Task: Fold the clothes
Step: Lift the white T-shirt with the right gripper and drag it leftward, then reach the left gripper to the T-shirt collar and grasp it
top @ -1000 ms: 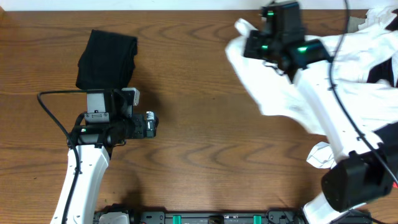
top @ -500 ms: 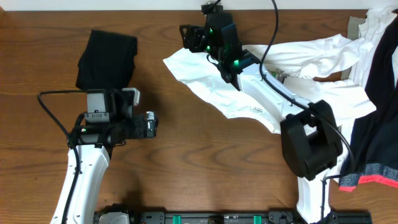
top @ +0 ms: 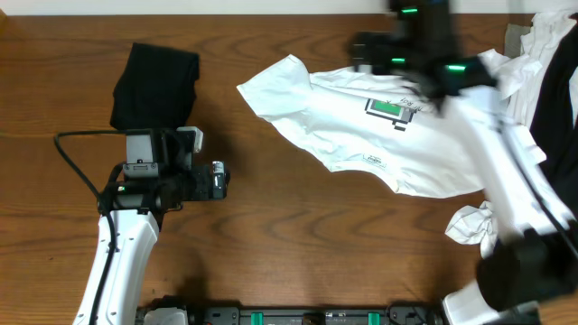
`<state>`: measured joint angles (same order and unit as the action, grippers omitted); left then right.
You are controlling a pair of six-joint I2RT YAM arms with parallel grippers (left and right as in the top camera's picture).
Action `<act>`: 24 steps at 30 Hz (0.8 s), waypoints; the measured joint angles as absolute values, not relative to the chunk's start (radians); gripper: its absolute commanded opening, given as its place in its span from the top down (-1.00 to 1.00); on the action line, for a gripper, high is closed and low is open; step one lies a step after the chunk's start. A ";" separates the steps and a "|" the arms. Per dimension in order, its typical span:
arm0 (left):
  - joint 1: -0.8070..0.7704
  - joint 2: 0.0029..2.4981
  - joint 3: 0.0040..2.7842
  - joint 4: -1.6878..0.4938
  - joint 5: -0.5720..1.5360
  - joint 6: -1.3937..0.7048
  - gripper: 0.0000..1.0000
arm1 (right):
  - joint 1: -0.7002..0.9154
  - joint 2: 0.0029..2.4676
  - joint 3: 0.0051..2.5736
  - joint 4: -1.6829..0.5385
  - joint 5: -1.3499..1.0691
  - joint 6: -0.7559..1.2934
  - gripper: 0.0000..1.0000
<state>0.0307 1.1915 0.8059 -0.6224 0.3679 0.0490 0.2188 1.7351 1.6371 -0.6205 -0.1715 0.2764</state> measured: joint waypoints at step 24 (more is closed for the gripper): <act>-0.010 1.192 0.807 -0.370 0.576 -0.159 -0.96 | -0.284 1.567 1.641 -1.223 -0.067 0.207 -0.98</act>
<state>-0.0097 1.1915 0.8066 -0.3698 0.5758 -0.1593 -0.2840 1.5669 1.6409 -1.2228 -0.0669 0.2073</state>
